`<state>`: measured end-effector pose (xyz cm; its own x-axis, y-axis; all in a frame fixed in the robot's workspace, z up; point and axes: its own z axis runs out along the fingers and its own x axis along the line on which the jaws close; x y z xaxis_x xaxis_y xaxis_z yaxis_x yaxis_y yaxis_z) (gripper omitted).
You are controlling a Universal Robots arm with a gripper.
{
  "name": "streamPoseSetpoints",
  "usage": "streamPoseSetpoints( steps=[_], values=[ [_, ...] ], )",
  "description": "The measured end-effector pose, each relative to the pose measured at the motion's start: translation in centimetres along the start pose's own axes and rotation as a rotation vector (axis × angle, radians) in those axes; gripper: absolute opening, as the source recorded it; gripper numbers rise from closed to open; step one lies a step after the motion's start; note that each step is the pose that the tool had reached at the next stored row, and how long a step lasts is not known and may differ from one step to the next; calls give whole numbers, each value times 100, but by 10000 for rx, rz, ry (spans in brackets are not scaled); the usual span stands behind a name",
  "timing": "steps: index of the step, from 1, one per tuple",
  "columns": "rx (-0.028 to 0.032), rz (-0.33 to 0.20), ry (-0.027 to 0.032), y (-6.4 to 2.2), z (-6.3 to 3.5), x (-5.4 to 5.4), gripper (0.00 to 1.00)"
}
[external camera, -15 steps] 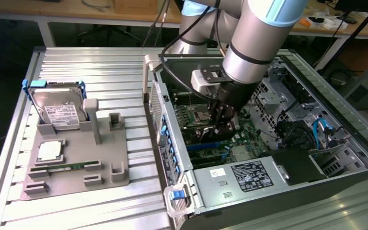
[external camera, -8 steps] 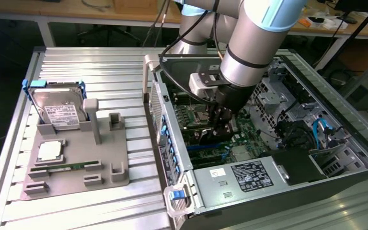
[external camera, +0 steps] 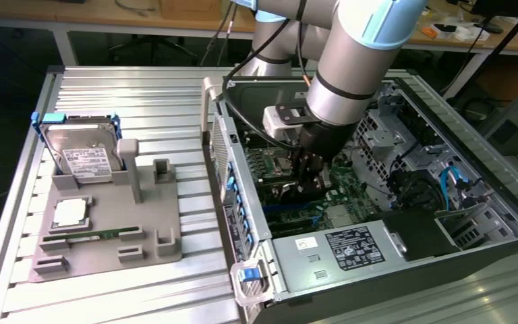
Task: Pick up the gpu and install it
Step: 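Insert the gpu into the slot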
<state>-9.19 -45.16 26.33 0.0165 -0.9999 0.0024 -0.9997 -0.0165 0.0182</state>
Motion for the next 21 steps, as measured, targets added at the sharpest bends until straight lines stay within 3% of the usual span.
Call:
streamPoseSetpoints(
  steps=[21],
  values=[
    [-7,58,2,12,-59,13,27]
  ],
)
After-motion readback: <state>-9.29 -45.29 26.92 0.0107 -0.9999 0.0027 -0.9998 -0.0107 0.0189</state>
